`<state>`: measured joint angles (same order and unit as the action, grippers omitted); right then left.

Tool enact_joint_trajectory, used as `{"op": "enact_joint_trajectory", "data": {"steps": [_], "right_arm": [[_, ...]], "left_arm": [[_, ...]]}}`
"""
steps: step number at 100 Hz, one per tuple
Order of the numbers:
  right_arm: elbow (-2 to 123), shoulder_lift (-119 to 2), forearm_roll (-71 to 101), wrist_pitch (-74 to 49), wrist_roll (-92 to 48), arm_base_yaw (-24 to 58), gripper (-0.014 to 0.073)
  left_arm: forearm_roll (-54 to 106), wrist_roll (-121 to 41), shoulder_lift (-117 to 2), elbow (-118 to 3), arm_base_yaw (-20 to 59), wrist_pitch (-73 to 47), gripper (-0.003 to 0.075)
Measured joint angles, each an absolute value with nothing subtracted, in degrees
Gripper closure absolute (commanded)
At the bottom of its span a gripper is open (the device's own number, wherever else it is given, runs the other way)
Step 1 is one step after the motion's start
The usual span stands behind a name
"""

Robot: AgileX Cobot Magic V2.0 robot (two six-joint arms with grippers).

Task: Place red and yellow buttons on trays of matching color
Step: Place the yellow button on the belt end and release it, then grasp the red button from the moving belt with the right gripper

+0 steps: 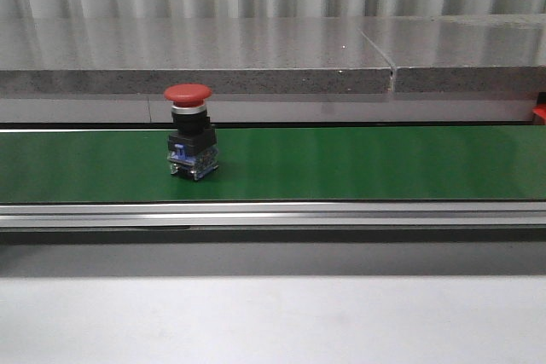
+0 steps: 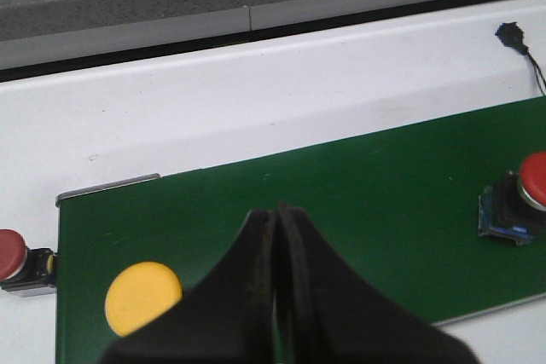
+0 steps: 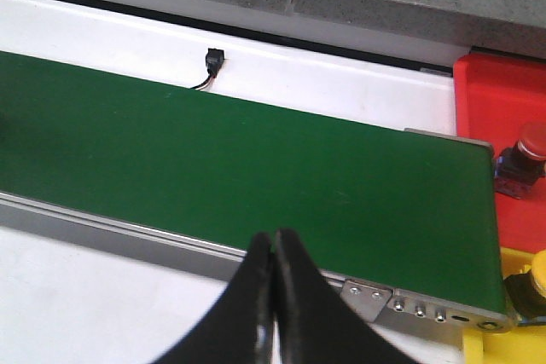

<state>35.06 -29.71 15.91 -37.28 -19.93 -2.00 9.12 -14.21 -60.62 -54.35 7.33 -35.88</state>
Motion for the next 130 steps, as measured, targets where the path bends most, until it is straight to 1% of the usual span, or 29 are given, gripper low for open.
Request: {"op": "enact_joint_trajectory", "data": {"steps": [30, 57, 76, 89, 94, 96, 98, 99, 103, 104, 106, 111, 113, 117, 121, 126, 130], "right_arm": [[35.06, -29.71, 15.91, -37.28, -19.93, -2.00, 0.0662], [35.06, -30.14, 16.65, -37.28, -19.93, -2.00, 0.0662], [37.89, -35.11, 17.43, -38.18, -19.93, -1.83, 0.0661], [43.42, -40.74, 17.53, -39.71, -19.93, 1.29, 0.0645], [45.64, -43.11, 17.53, -40.57, -19.93, 2.99, 0.0603], [46.60, -44.21, 17.53, -40.82, -19.93, 3.73, 0.0576], [47.24, -45.37, 17.53, -41.23, -19.93, 4.46, 0.0531], [47.89, -45.75, 17.53, -41.46, -19.93, 4.71, 0.0531], [49.80, -48.14, 17.53, -41.88, -19.93, 6.16, 0.0442], [50.11, -48.57, 17.53, -42.01, -19.93, 6.39, 0.0409], [51.04, -49.79, 17.53, -42.33, -19.93, 7.09, 0.0374], [53.21, -52.74, 17.68, -42.95, -19.93, 8.72, 0.0223], [54.07, -54.07, 17.67, -43.19, -19.93, 9.41, 0.0186], [55.75, -56.72, 17.67, -43.54, -19.93, 10.81, 0.0066], [57.15, -59.29, 17.67, -43.84, -19.93, 12.20, -0.0004], [59.19, -62.26, 17.67, -44.45, -19.93, 13.75, -0.0071], [61.00, -64.38, 17.67, -44.96, -19.93, 14.75, -0.0063]], "left_arm": [[9.36, -14.30, -45.54, -42.46, 9.05, -33.79, 0.0741], [9.36, -14.32, -31.41, -34.46, 9.05, -38.74, 0.0741], [9.36, -14.42, -24.81, -32.82, 9.05, -40.03, 0.0741], [9.36, -14.42, -23.36, -32.70, 9.05, -40.06, 0.0741], [9.36, -14.42, -23.27, -32.67, 9.05, -40.15, 0.0741], [9.36, -14.42, -23.23, -32.57, 9.05, -40.15, 0.0741], [9.36, -14.42, -23.23, -32.58, 9.05, -40.15, 0.0741], [9.36, -14.42, -23.23, -32.58, 9.05, -40.15, 0.0741], [9.36, -14.42, -23.23, -32.58, 9.05, -40.15, 0.0741], [9.36, -14.42, -23.23, -32.58, 9.05, -40.15, 0.0741], [9.36, -14.42, -23.23, -32.58, 9.05, -40.15, 0.0741], [9.36, -14.42, -23.23, -32.58, 9.05, -40.15, 0.0741], [9.36, -14.42, -23.23, -32.58, 9.05, -40.15, 0.0741], [9.36, -14.42, -23.23, -32.58, 9.05, -40.15, 0.0741], [9.36, -14.42, -23.23, -32.58, 9.05, -40.15, 0.0741], [9.36, -14.42, -23.23, -32.58, 9.05, -40.15, 0.0741], [9.36, -14.42, -23.23, -32.58, 9.05, -40.15, 0.0741]]}}
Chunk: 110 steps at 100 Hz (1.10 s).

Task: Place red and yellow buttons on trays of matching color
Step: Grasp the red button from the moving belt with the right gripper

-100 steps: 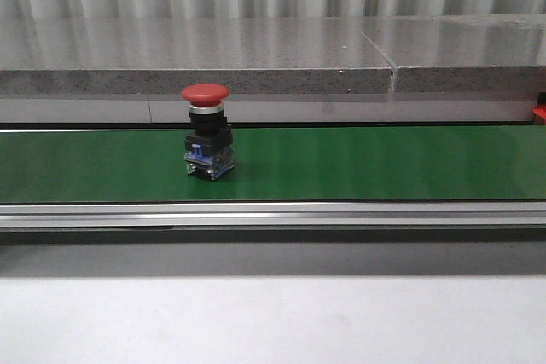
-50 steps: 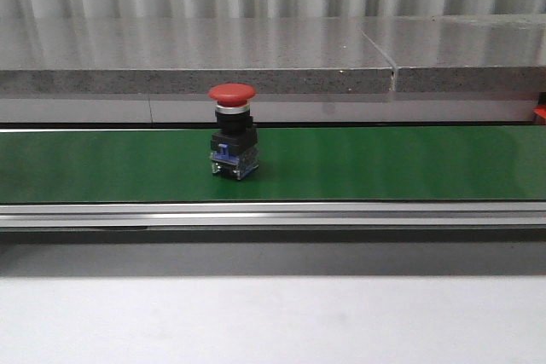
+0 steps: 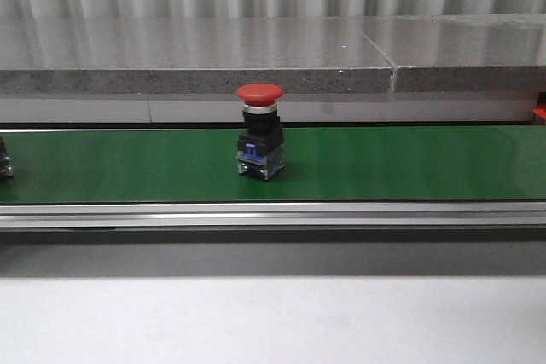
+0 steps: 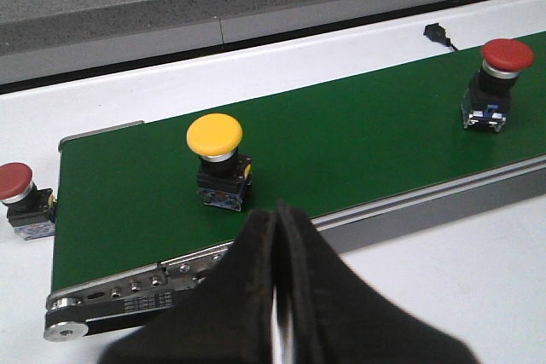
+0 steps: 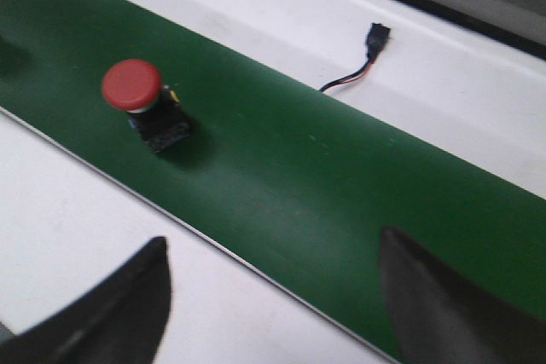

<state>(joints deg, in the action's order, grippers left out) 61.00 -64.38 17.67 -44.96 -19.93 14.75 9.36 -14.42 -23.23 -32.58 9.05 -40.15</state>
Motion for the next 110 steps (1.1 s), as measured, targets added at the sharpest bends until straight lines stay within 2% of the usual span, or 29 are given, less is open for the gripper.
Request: {"op": "enact_joint_trajectory", "data": {"steps": [50, 90, 97, 110], "right_arm": [[81.48, -91.68, 18.09, -56.91, -20.05, 22.58, -0.0050], [85.17, -102.31, 18.09, -56.33, -22.13, 22.67, -0.0042], [85.17, -103.14, 18.09, -56.20, -22.61, 22.67, 0.0044], [85.17, -103.42, 18.09, -55.94, -24.36, 22.67, 0.0342]], "left_arm": [[9.36, -14.53, -23.23, -32.58, 9.05, -40.19, 0.0741], [9.36, -14.53, -23.23, -32.58, 9.05, -40.19, 0.0741], [9.36, -14.53, -23.23, -32.58, 9.05, -40.19, 0.0741], [9.36, -14.53, -23.23, -32.58, 9.05, -40.19, 0.0741]]}}
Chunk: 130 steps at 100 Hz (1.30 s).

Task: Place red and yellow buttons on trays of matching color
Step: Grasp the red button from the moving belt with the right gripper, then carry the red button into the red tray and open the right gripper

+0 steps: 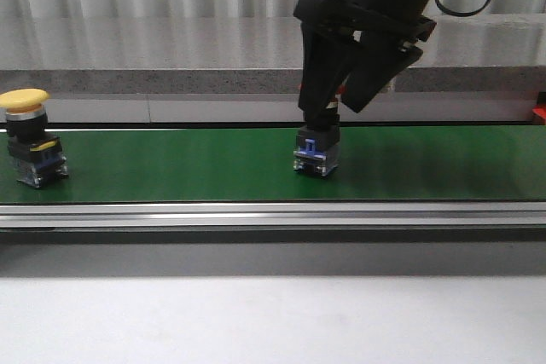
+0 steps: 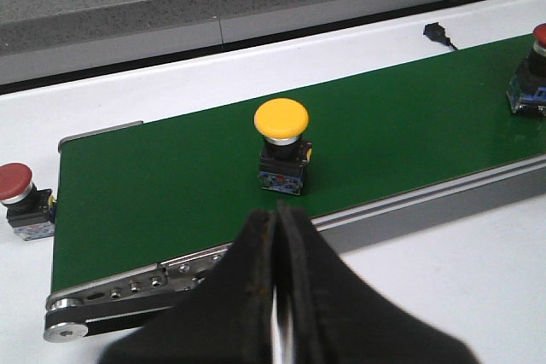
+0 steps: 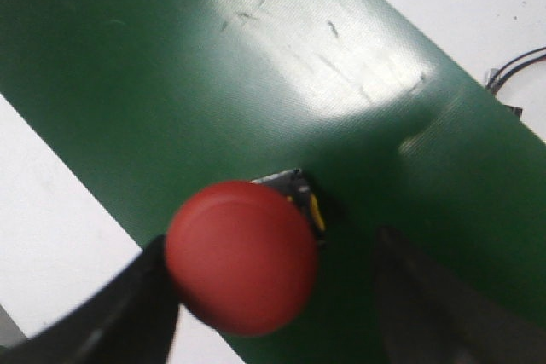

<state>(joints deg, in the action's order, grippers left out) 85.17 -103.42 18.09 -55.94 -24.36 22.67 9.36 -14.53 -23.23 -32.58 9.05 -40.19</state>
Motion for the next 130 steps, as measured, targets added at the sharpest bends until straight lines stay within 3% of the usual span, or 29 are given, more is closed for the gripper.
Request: {"op": "enact_joint_trajectory", "data": {"steps": [5, 13, 55, 130], "right_arm": [[85.17, -103.42, 18.13, -55.94, -24.63, 22.67, 0.0425], [85.17, -103.42, 18.13, -55.81, -24.76, 22.67, 0.0478], [85.17, -96.64, 18.34, -53.71, -20.65, 19.44, 0.0486], [77.35, -85.70, 16.79, -53.72, -11.41, -13.55, 0.0486]], "left_arm": [[9.36, -14.53, -23.23, -32.58, 9.05, -40.19, 0.0741], [9.36, -14.53, -23.23, -32.58, 9.05, -40.19, 0.0741], [9.36, -14.53, -23.23, -32.58, 9.05, -40.19, 0.0741], [9.36, -14.53, -23.23, -32.58, 9.05, -40.19, 0.0741]]}}
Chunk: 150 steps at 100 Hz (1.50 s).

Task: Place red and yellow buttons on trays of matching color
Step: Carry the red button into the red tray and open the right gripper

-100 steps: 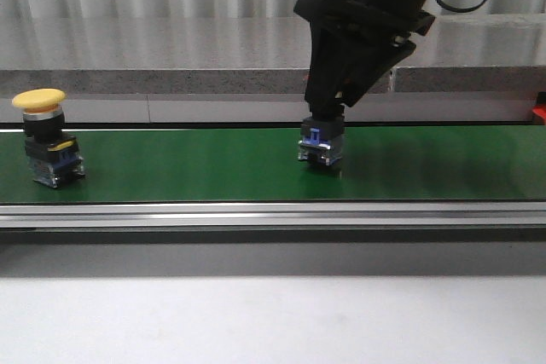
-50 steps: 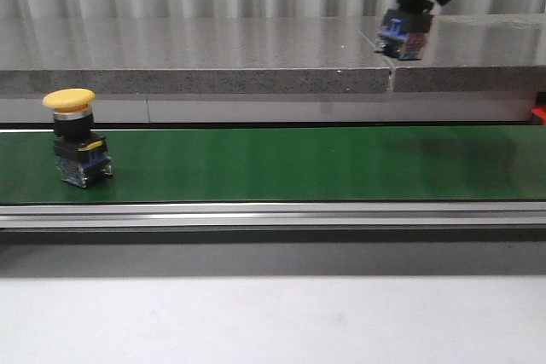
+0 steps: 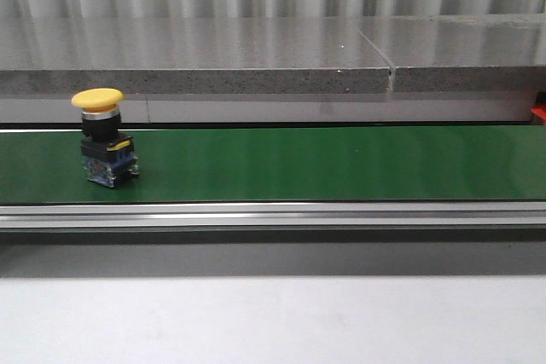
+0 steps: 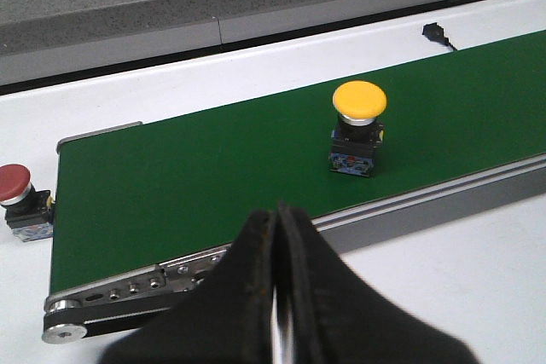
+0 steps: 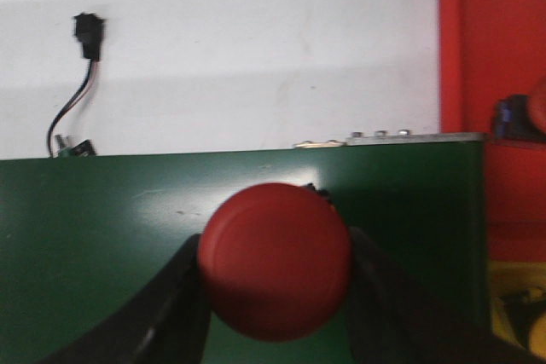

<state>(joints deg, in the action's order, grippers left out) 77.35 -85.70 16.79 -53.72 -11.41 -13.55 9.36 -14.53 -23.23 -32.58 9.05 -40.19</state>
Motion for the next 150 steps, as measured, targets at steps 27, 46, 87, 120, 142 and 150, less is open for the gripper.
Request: {"op": "enact_joint_trajectory", "data": {"steps": [27, 46, 87, 120, 142, 150], "right_arm": [[77.25, -85.70, 13.88, -52.54, -6.31, -23.49, 0.0486], [77.25, -86.21, 10.58, -51.96, -3.76, -27.42, 0.0486], [77.25, -93.97, 8.40, -47.95, -7.42, -27.96, 0.0486], [77.25, -99.23, 8.27, -44.37, -12.16, -27.96, 0.0486], [77.25, -101.23, 8.27, -42.25, -13.01, -27.96, 0.0486], [77.25, -102.44, 8.39, -41.81, -13.15, -27.96, 0.0486]], "left_arm": [[9.36, -14.53, -23.23, -32.58, 9.05, -40.19, 0.0741], [9.36, -14.53, -23.23, -32.58, 9.05, -40.19, 0.0741], [9.36, -14.53, -23.23, -32.58, 9.05, -40.19, 0.0741], [9.36, -14.53, -23.23, -32.58, 9.05, -40.19, 0.0741], [9.36, -14.53, -23.23, -32.58, 9.05, -40.19, 0.0741], [9.36, -14.53, -23.23, -32.58, 9.05, -40.19, 0.0741]]}}
